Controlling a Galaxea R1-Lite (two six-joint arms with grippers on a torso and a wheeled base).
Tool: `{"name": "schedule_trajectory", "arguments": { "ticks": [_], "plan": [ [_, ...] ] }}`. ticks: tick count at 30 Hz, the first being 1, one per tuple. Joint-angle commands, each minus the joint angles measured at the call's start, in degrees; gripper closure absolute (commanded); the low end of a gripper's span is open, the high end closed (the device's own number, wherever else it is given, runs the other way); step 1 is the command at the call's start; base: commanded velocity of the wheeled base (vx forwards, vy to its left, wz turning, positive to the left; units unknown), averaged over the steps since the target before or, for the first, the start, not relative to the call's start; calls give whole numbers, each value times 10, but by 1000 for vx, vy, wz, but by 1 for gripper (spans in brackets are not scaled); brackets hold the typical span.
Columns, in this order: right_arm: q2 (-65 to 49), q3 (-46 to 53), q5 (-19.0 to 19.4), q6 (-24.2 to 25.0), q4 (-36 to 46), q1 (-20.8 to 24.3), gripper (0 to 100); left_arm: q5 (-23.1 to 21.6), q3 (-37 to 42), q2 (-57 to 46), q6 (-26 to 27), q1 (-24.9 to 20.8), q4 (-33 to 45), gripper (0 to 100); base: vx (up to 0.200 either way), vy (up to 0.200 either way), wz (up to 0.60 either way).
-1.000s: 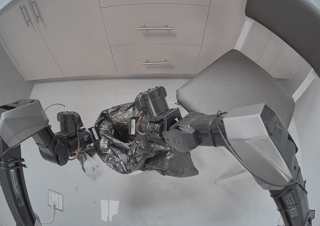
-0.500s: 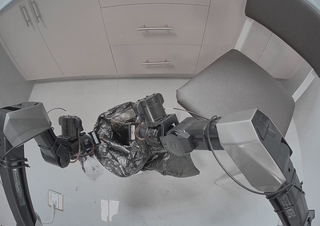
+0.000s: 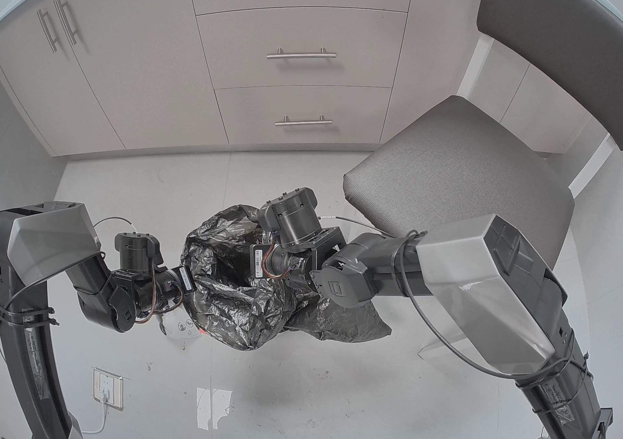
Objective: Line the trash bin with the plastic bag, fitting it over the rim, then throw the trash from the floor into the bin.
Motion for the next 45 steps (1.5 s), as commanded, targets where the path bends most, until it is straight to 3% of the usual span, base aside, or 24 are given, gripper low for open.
{"name": "schedule_trajectory", "arguments": {
  "ticks": [1, 10, 11, 34, 45],
  "plan": [
    [0, 0, 0, 0, -1, 0, 100, 0, 0, -1, 19, -3, 2, 100, 0, 0, 0],
    [1, 0, -2, 0, -1, 0, 100, 4, 1, -1, 39, -5, 7, 100, 0, 0, 0],
    [1, 0, -2, 0, -1, 0, 100, 4, 1, -2, 39, -5, 9, 0, 0, 0, 0],
    [0, 0, -8, 1, -3, -2, 100, 27, 1, -37, 39, -5, 2, 0, 0, 0, 0],
    [0, 1, -9, 1, -3, -2, 100, 27, -16, -16, 40, -39, 2, 0, 0, 0, 0]
  ]
}}
